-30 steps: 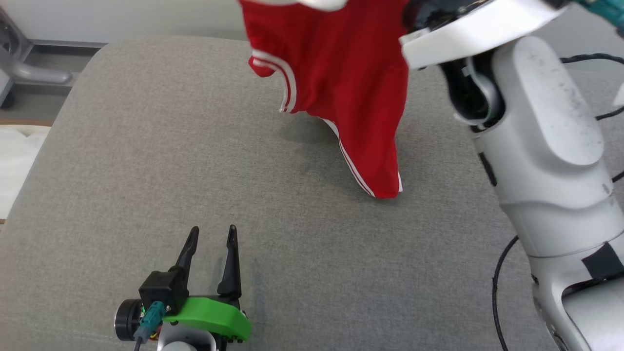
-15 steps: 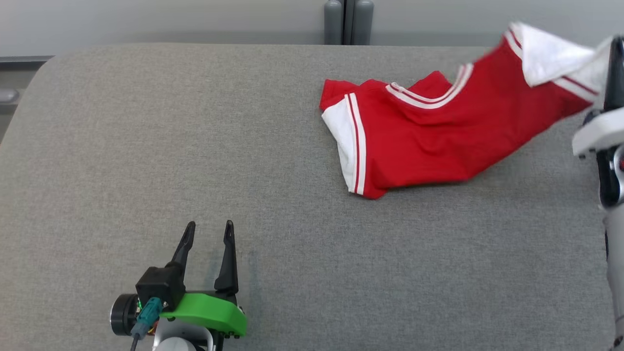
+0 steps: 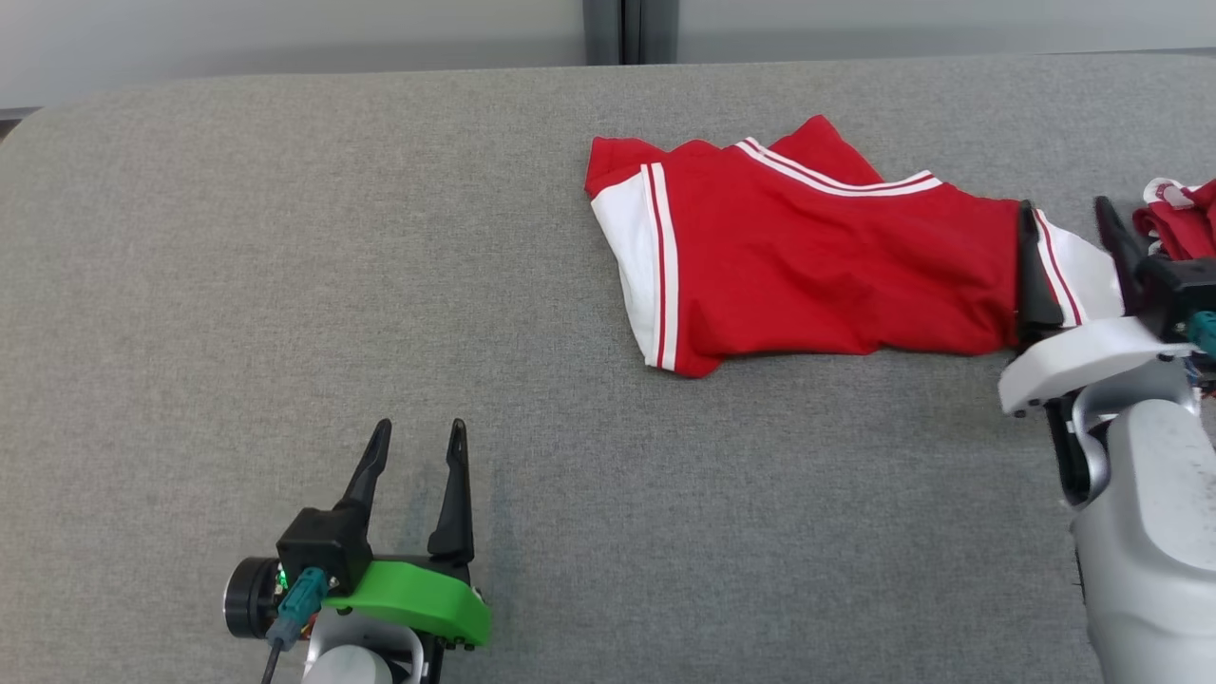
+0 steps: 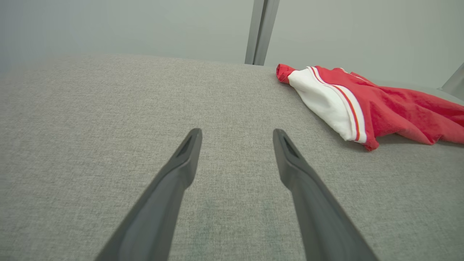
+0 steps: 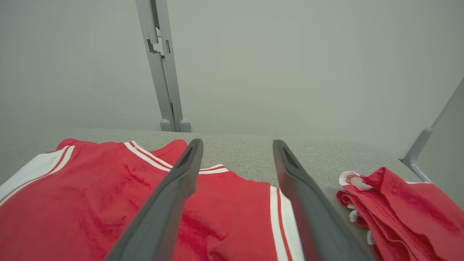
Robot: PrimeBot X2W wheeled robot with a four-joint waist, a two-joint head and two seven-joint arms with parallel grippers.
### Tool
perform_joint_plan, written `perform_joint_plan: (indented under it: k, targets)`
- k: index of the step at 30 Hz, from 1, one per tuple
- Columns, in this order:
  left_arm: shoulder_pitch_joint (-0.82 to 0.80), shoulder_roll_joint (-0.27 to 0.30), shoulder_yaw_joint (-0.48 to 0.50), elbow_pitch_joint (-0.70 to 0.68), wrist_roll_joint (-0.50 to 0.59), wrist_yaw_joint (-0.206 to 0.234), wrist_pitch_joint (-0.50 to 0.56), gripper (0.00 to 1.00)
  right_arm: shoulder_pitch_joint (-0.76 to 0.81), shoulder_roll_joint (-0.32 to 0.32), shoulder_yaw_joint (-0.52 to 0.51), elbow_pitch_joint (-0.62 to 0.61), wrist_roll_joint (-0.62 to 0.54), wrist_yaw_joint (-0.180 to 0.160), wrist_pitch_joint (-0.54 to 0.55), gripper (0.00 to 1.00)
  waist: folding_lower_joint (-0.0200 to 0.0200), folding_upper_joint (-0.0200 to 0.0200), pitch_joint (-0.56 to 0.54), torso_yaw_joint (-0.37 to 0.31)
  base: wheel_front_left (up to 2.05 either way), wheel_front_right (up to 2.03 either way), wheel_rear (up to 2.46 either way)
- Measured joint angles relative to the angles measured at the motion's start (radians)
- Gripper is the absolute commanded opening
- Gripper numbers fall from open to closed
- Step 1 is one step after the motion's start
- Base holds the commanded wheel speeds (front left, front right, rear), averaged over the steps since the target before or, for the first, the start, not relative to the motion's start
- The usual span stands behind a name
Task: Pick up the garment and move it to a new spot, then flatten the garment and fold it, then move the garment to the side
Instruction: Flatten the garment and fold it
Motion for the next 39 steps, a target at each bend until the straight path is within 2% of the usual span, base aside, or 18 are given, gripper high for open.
perform_joint_plan:
  k: [8,17,23,31,32,33,34,39]
  targets:
    - [-0.012,0.000,-0.032,-0.002,-0.013,0.002,0.000,1.00,-0.012,0.022,0.218,0.032,0.050,0.000,0.000,1.00,0.0000,0.0000,0.019,0.027,0.00,0.00,0.00]
    - [-0.040,0.000,-0.063,-0.013,-0.033,0.010,0.000,1.00,-0.204,0.030,0.430,0.199,0.140,0.000,0.018,1.00,0.0000,0.0000,0.063,0.089,0.00,0.00,0.00]
    - [-0.046,0.000,-0.084,-0.016,-0.047,0.017,0.000,1.00,-0.275,0.041,0.572,0.284,0.219,0.000,0.027,1.00,0.0000,0.0000,0.092,0.139,0.00,0.00,0.00]
    - [-0.047,0.000,-0.088,-0.017,-0.055,0.028,0.000,1.00,-0.294,0.039,0.585,0.438,0.179,0.000,0.034,1.00,0.0000,0.0000,0.111,0.176,0.00,0.00,0.00]
    - [-0.047,0.000,-0.087,-0.017,-0.055,0.028,0.000,1.00,-0.294,0.040,0.586,0.451,0.172,0.000,0.034,0.84,0.0000,0.0000,0.111,0.175,0.00,0.00,0.00]
    - [-0.047,0.000,-0.086,-0.017,-0.055,0.028,0.000,1.00,-0.294,0.042,0.588,0.463,0.166,0.000,0.034,0.22,0.0000,0.0000,0.111,0.174,0.00,0.00,0.00]
    - [-0.047,0.000,-0.085,-0.017,-0.055,0.028,0.000,1.00,-0.294,0.044,0.587,0.470,0.166,0.000,0.032,0.00,0.0000,-0.0001,0.111,0.172,0.00,0.00,0.00]
    - [-0.051,0.000,-0.086,-0.017,-0.055,0.028,0.000,1.00,-0.302,0.050,0.572,0.481,0.149,0.000,0.014,0.00,0.0000,0.0000,0.111,0.165,0.00,0.00,0.00]
